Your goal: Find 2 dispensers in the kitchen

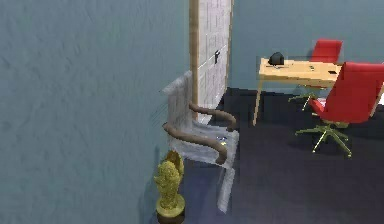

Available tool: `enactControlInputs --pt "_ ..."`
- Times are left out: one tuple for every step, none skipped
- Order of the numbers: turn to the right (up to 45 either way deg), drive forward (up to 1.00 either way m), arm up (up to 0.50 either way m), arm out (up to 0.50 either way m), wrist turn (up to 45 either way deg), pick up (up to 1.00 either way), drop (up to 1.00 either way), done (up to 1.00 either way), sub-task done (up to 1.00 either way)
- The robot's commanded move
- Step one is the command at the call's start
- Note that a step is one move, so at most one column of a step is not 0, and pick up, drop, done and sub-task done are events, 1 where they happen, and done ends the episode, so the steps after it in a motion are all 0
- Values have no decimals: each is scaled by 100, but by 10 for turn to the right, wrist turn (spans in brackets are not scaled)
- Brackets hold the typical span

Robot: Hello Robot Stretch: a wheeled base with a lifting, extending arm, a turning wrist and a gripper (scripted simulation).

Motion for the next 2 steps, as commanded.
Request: enactControlInputs --pt "-120 0 0 0 0 0 0 0 0" --pt "0 25 0 0 0 0 0 0 0"
